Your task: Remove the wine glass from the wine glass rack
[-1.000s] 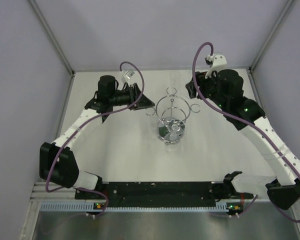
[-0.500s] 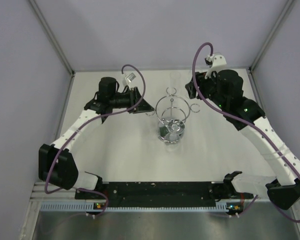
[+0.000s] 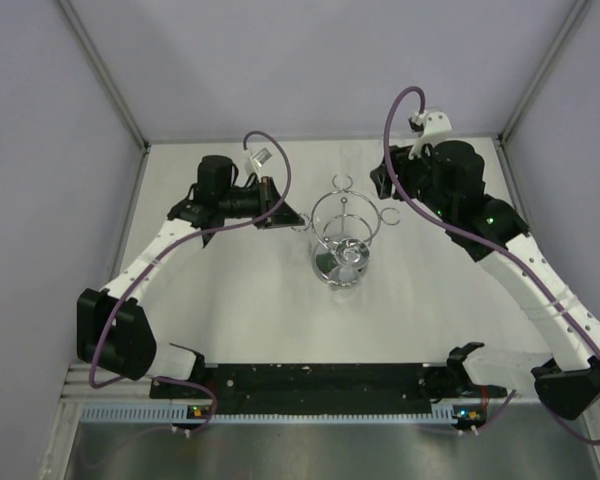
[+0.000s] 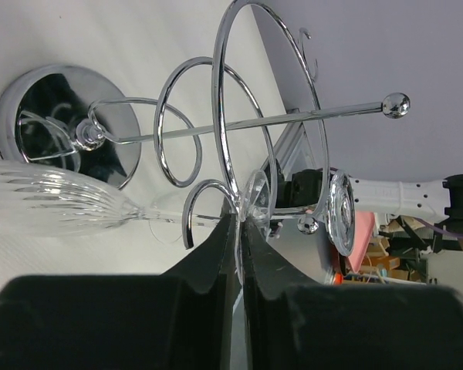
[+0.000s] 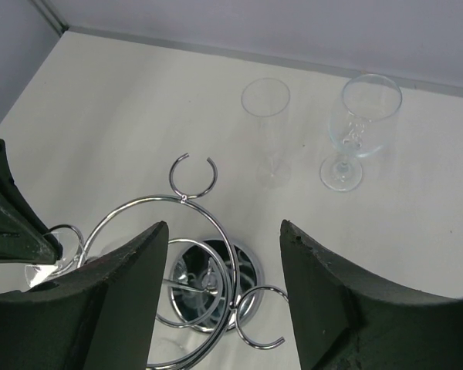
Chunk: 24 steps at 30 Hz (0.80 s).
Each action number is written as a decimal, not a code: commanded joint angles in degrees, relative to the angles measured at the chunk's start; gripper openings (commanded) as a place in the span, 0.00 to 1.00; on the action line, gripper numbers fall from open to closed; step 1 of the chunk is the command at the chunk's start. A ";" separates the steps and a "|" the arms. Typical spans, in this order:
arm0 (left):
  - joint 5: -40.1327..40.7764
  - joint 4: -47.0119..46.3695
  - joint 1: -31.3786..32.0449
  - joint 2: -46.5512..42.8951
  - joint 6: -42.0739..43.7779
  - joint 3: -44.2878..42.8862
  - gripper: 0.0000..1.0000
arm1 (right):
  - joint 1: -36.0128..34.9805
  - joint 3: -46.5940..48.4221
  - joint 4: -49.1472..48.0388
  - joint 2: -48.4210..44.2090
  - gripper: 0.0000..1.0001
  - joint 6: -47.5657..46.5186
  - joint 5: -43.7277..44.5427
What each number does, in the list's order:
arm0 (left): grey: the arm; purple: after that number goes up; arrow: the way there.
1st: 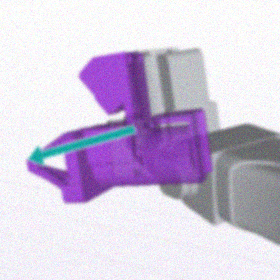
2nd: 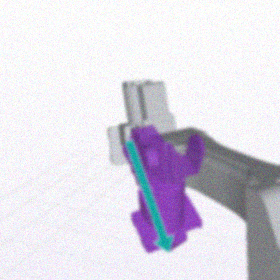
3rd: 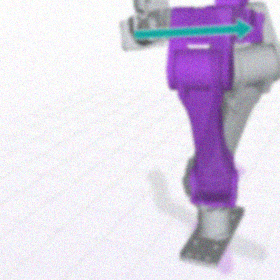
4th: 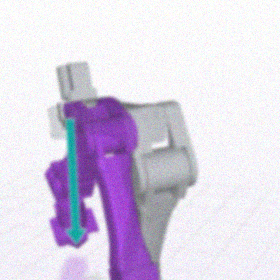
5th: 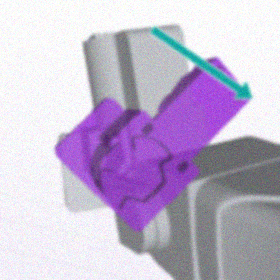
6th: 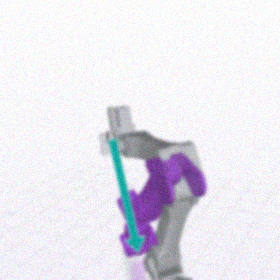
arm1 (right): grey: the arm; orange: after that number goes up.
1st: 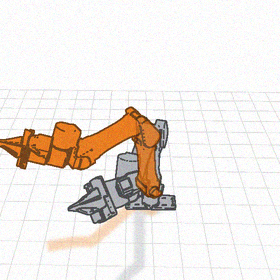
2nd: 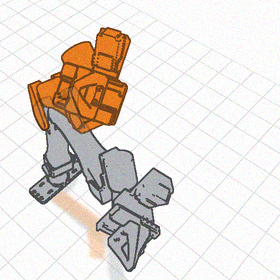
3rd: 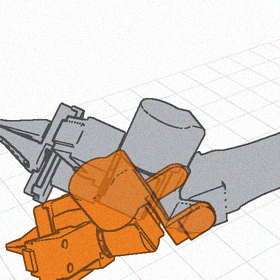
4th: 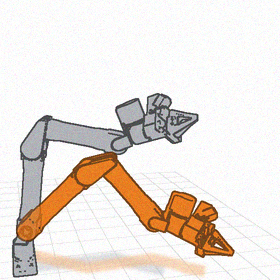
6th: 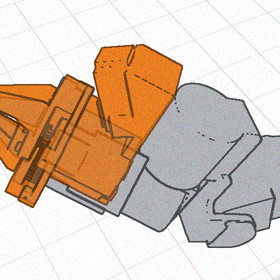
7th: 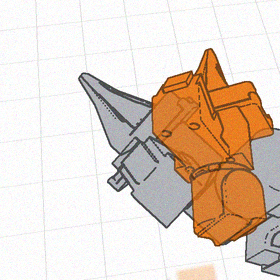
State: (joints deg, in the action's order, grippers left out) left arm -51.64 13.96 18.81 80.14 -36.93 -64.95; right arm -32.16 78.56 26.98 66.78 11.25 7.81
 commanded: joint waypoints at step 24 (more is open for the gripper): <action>11.21 8.89 -1.58 -9.12 4.58 -6.33 0.00 | -0.97 0.19 -1.93 -1.74 0.60 0.62 -0.69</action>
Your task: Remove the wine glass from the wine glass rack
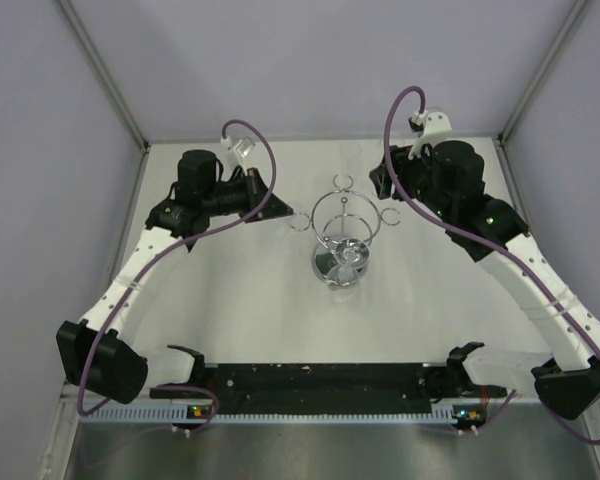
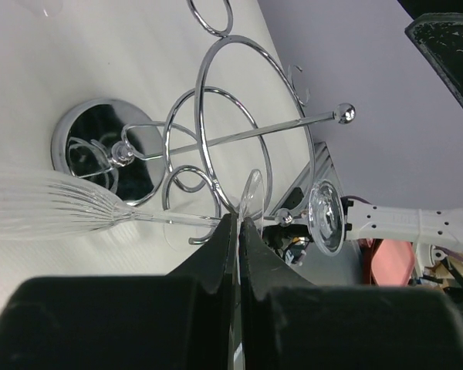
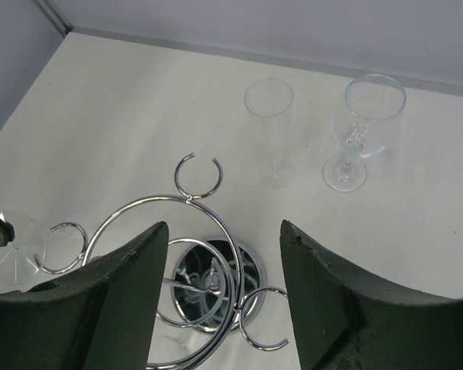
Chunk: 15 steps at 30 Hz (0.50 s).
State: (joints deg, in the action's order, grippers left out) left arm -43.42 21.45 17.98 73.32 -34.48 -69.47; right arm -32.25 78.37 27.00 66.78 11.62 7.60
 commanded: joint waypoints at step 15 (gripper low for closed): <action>4.58 9.83 -1.10 -12.49 8.72 -4.79 0.00 | -1.06 2.22 -1.34 -3.24 0.61 3.23 -7.06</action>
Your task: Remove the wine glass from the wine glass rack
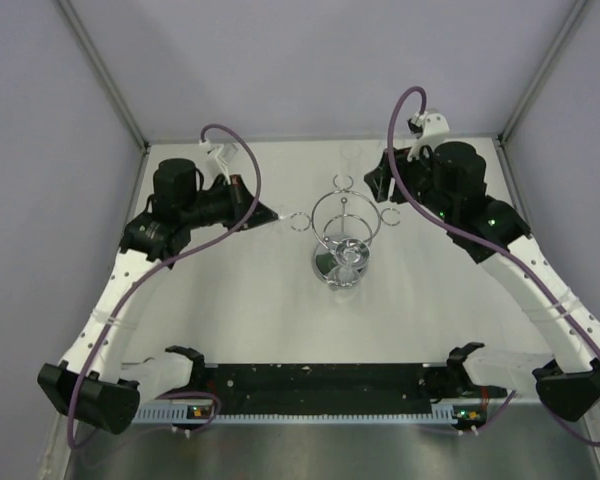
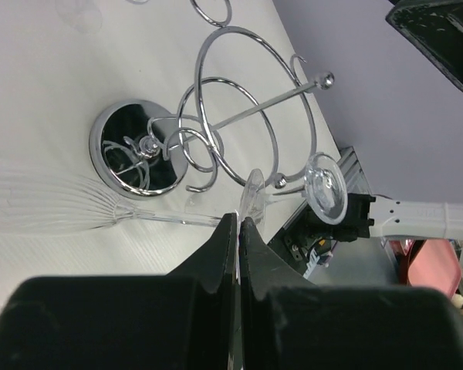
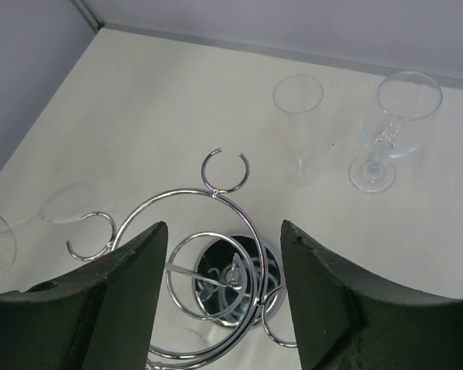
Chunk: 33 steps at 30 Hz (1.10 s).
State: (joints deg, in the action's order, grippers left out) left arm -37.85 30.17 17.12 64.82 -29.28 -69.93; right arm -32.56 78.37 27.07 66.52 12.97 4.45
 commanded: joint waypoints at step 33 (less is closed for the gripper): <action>-15.42 -32.45 -0.07 -20.69 9.23 2.60 0.00 | -7.34 1.09 -20.73 -0.96 0.59 48.81 -31.34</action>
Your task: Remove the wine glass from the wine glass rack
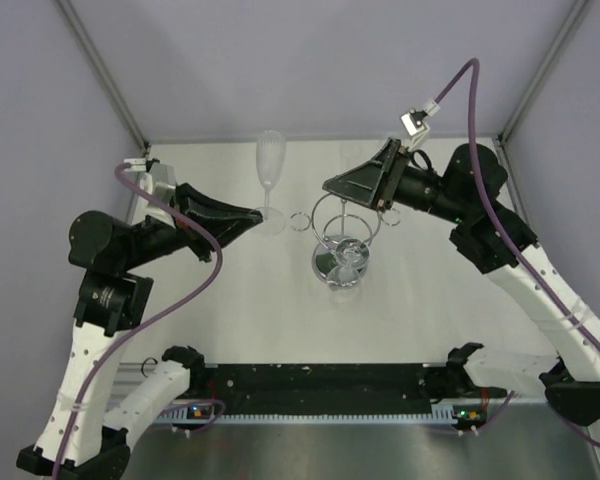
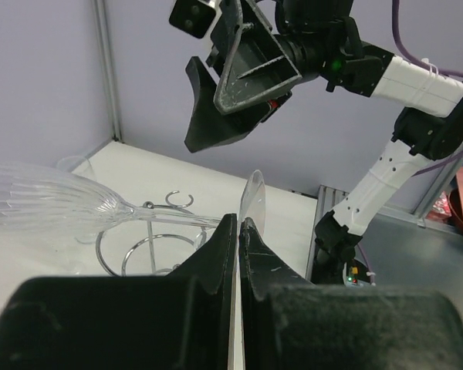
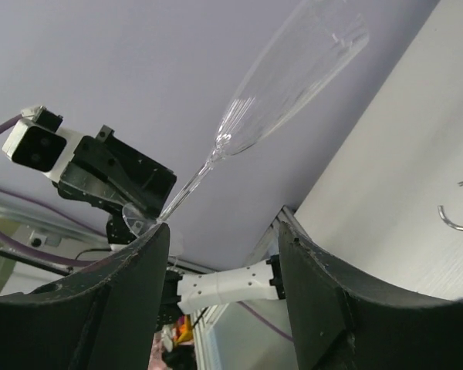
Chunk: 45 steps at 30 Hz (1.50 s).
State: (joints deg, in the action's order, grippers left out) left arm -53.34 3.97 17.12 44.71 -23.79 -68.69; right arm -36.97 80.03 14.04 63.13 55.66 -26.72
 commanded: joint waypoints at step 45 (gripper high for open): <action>4.03 -15.13 2.91 -4.28 12.10 14.28 0.00 | -13.48 0.57 -26.26 15.79 0.00 15.71 -0.26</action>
State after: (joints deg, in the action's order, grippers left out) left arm -51.40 -9.26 19.70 40.62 -12.19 -55.22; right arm -49.71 78.85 -8.93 80.07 72.44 -26.28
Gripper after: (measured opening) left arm 0.032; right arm 0.040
